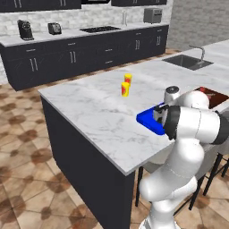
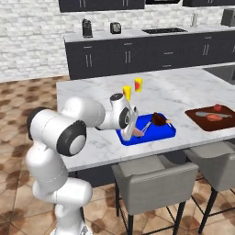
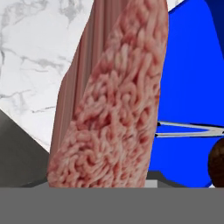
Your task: Gather the sweet potato and bell pepper from the fridge and place them on a tray on the dining counter. Then gather the steaks from the fridge and place them on the other tray.
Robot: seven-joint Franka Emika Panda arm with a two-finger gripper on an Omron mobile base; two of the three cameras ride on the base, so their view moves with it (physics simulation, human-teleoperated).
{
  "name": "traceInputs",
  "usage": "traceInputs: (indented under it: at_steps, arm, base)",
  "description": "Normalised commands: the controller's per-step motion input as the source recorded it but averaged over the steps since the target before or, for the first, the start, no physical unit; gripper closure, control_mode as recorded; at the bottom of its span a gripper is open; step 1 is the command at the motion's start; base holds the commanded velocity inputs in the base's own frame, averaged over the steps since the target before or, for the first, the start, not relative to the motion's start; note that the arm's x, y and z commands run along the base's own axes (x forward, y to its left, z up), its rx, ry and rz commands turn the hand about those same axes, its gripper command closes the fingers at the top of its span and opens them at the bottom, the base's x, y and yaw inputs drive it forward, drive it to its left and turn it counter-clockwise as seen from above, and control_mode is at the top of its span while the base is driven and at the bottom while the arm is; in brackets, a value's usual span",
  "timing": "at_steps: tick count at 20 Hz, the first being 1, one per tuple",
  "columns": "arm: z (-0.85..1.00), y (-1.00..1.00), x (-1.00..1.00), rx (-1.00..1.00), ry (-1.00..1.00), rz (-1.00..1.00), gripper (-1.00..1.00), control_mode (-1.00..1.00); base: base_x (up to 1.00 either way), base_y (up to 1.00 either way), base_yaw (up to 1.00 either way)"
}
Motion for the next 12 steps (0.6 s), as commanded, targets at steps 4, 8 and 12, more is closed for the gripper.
traceInputs:
  at_steps: [4,8,12]
  arm:
    - [-0.03,0.0,0.5,0.0,0.0,0.0,1.0,-1.0]
    - [-0.07,0.0,0.49,0.0,0.0,0.0,1.0,-1.0]
    - [-0.21,0.0,0.31,0.0,0.0,0.0,1.0,-1.0]
  base:
    - [0.0,0.0,0.0]
    - [0.0,0.0,0.0]
    - [0.0,0.0,0.0]
